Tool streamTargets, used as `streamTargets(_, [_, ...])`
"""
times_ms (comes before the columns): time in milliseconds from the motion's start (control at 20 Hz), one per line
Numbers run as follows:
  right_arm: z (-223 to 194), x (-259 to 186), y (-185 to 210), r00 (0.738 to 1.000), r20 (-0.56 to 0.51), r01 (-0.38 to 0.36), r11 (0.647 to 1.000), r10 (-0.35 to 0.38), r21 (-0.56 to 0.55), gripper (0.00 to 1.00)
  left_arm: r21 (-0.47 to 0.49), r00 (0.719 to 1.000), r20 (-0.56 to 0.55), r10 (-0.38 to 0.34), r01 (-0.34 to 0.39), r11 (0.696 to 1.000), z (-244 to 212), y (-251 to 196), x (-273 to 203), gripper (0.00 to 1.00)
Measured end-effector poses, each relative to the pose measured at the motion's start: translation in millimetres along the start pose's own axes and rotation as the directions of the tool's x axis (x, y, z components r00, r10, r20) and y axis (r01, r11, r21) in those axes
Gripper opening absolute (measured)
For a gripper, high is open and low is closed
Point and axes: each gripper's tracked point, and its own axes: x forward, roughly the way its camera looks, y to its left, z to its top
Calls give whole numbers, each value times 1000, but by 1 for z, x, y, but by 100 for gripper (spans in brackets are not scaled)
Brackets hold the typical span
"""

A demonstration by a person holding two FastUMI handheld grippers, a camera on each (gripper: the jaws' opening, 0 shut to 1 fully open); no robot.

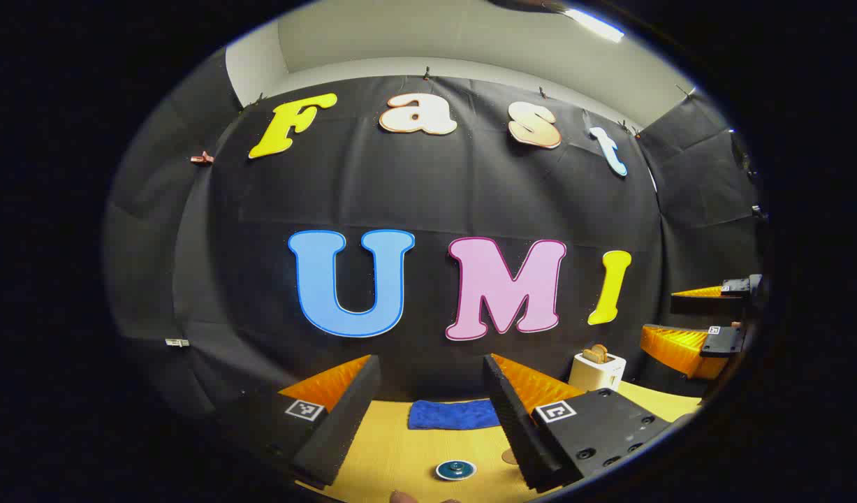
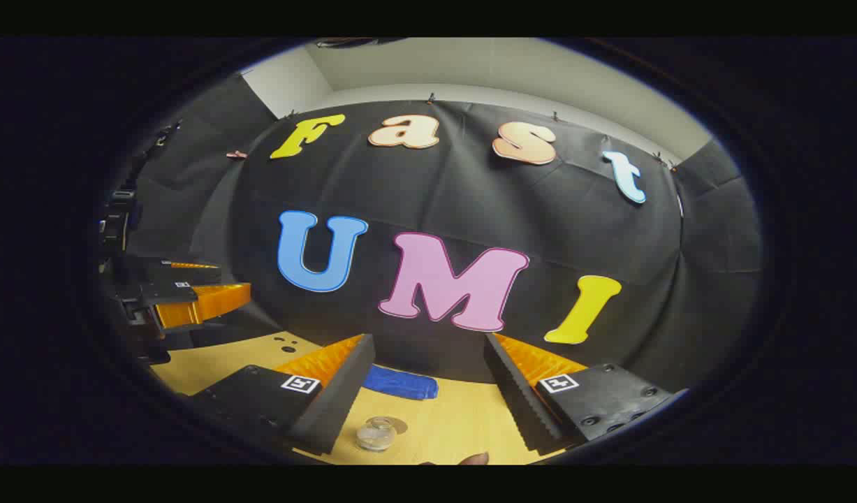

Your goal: Open the teacup lid with one hand, grasp the water bottle and pour water into the teacup with the other hand; after pouring, place the water bottle on the coaster and then close the teacup lid.

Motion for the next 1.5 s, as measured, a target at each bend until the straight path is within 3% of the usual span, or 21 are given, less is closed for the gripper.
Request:
streamTargets(800, [0, -8, 17, 1000, 6, -25, 1000, 25, 19, 96, 12, 1000, -26, -9, 9, 1000, -10, 2, -14, 94])
streamTargets(1000, [-22, -8, 24, 999, -26, -42, 999, 43, 25, 96, 12, 998, -49, -26, 26, 1000, -25, -4, -13, 94])
streamTargets(1250, [-81, -10, 34, 992, -101, -70, 997, 73, 39, 98, 38, 993, -107, -59, 63, 997, -80, -21, -1, 94])
streamTargets(1500, [-156, -7, 43, 987, -126, -92, 994, 100, 63, 98, 57, 979, -184, -82, 94, 994, -181, -37, 21, 93])
